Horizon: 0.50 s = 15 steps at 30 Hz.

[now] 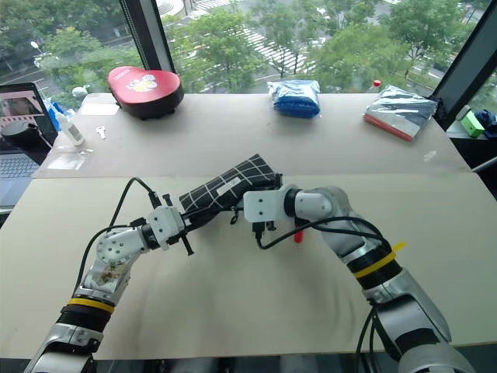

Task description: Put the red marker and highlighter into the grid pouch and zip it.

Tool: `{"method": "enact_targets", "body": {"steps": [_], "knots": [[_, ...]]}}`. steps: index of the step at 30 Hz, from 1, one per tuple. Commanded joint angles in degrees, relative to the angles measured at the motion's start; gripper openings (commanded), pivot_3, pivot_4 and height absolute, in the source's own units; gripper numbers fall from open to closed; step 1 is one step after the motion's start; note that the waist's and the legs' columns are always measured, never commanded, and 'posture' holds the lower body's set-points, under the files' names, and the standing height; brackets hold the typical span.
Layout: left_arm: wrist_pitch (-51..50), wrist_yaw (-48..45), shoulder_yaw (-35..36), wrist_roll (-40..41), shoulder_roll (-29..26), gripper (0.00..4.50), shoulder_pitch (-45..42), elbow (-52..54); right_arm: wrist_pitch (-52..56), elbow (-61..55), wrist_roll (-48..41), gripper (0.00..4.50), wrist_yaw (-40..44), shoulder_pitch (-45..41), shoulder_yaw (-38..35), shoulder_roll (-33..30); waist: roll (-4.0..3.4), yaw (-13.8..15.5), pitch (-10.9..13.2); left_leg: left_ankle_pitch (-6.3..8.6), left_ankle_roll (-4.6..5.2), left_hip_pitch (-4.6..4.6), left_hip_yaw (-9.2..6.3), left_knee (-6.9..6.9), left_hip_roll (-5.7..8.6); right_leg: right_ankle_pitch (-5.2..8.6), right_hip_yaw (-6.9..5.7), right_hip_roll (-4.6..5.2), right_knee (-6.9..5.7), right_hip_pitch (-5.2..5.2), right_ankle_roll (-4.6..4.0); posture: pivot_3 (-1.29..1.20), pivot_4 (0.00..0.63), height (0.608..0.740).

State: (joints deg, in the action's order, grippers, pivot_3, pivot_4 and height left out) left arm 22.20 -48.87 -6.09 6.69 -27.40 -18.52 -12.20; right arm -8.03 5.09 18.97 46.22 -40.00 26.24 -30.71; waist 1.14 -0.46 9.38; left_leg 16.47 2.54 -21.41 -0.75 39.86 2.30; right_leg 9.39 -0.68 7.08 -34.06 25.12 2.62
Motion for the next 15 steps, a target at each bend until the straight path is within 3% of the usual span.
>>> {"method": "enact_targets", "body": {"steps": [1, 6, 8, 9, 11, 12, 15], "knots": [[-0.02, 0.24, 0.43, 0.73, 0.28, 0.0, -1.8, 1.69, -6.79, 0.68, 0.76, 1.06, -0.54, -1.3, 0.7, 0.27, 0.0, -0.07, 0.0, -0.02, -0.04, 0.0, 0.0, 0.0, 0.0, 0.0, 0.0, 0.0, 0.0, 0.0, 0.0, 0.0, 0.15, 0.74], [-0.1, 0.29, 0.47, 0.72, 0.35, 0.0, -1.41, 2.14, -10.72, 3.19, 0.81, 1.06, -0.42, -1.11, -0.4, -0.46, 0.0, -0.27, 0.0, -0.04, -0.07, 0.0, 0.0, -0.02, -0.01, 0.0, -0.01, -0.01, 0.01, 0.0, 0.0, 0.0, 0.15, 0.74], [-0.08, 0.27, 0.46, 0.79, 0.29, 0.0, -1.31, 2.21, -10.37, 3.14, -0.82, 2.06, 0.7, -0.78, -1.12, -0.37, 0.0, -0.29, 0.0, -0.04, -0.06, 0.0, 0.0, -0.02, -0.01, 0.0, -0.01, -0.01, 0.0, 0.01, 0.0, 0.0, 0.15, 0.74], [-0.07, 0.24, 0.48, 0.85, 0.25, 0.0, -1.28, 2.19, -10.04, 2.85, -1.59, 2.23, 1.3, -0.49, -1.48, -0.41, 0.0, -0.3, 0.0, -0.03, -0.05, 0.0, 0.0, -0.02, -0.01, 0.0, -0.01, -0.01, 0.0, 0.01, 0.0, 0.0, 0.15, 0.74], [-0.06, 0.2, 0.49, 0.92, 0.23, 0.0, -1.32, 2.09, -9.17, 3.77, -0.98, 3.03, 0.19, -0.79, -2.71, -0.73, 0.0, -0.29, 0.0, -0.03, -0.05, 0.01, 0.0, -0.02, -0.02, 0.0, 0.0, -0.02, 0.0, 0.0, 0.0, 0.0, 0.15, 0.74], [-0.08, 0.19, 0.47, 0.92, 0.25, 0.0, -1.4, 2.02, -9.43, 4.02, -1.69, 3.24, 1.01, -0.95, -3.04, -1.27, 0.0, -0.28, 0.0, -0.03, -0.05, 0.01, 0.0, -0.02, -0.02, 0.0, 0.0, -0.02, -0.01, 0.0, 0.0, 0.0, 0.15, 0.74], [-0.08, 0.11, 0.41, 0.93, 0.26, 0.0, -1.54, 1.91, -7.46, 3.66, -6.0, 3.24, 2.02, -1.44, -6.83, -1.69, 0.0, -0.19, 0.0, -0.02, -0.02, 0.0, 0.0, -0.02, -0.02, 0.0, 0.0, -0.01, 0.0, 0.0, 0.0, 0.0, 0.15, 0.74]]}}
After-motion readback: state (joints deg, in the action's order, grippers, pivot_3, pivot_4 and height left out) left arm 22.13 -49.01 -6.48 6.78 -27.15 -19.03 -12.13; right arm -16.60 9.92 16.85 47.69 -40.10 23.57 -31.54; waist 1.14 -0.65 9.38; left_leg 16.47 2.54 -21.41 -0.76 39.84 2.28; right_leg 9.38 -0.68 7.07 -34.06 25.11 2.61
